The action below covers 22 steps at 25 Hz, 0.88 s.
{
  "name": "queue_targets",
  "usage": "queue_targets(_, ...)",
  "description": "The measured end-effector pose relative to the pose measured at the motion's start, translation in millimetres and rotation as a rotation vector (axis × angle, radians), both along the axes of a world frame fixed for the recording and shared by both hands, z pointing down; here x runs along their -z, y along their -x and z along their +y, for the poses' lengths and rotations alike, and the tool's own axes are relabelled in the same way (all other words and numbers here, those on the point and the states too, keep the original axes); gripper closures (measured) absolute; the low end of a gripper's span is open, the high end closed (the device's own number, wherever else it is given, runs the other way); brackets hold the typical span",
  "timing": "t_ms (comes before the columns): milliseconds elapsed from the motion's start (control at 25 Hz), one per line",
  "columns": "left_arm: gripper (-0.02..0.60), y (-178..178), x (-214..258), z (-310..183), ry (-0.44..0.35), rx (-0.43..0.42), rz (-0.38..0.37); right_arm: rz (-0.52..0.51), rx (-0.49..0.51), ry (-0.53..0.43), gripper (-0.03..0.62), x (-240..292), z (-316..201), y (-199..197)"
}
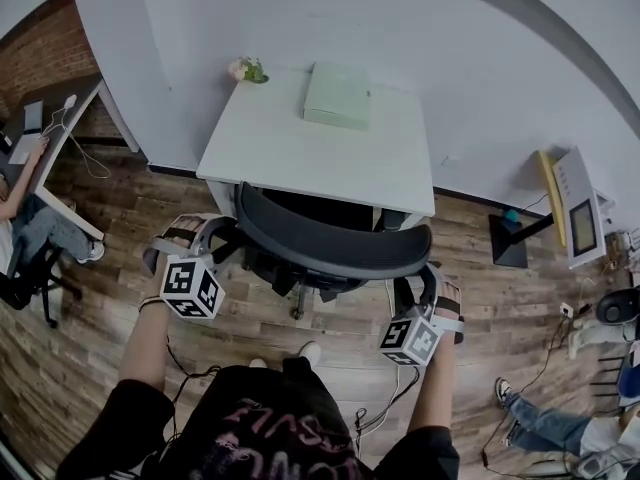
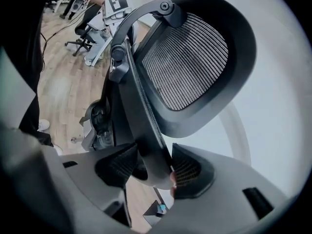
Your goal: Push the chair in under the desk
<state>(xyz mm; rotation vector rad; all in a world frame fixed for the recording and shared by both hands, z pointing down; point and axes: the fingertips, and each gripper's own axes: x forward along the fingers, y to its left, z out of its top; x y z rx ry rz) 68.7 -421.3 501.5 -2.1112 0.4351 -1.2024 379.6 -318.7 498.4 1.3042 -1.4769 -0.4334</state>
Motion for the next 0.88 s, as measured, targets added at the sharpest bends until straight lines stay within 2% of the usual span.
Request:
queue_targets(480,0.373,-29,-2,-57,-0.01,0.086,0.001,-0.001,0.067,-0.027,0.367,0,-67,-32)
queue_targets(880,0.365,-27,0,-79,-0.017,0.11,-0.009,0.003,0.104,-0.054,0.367,3,-81,-26)
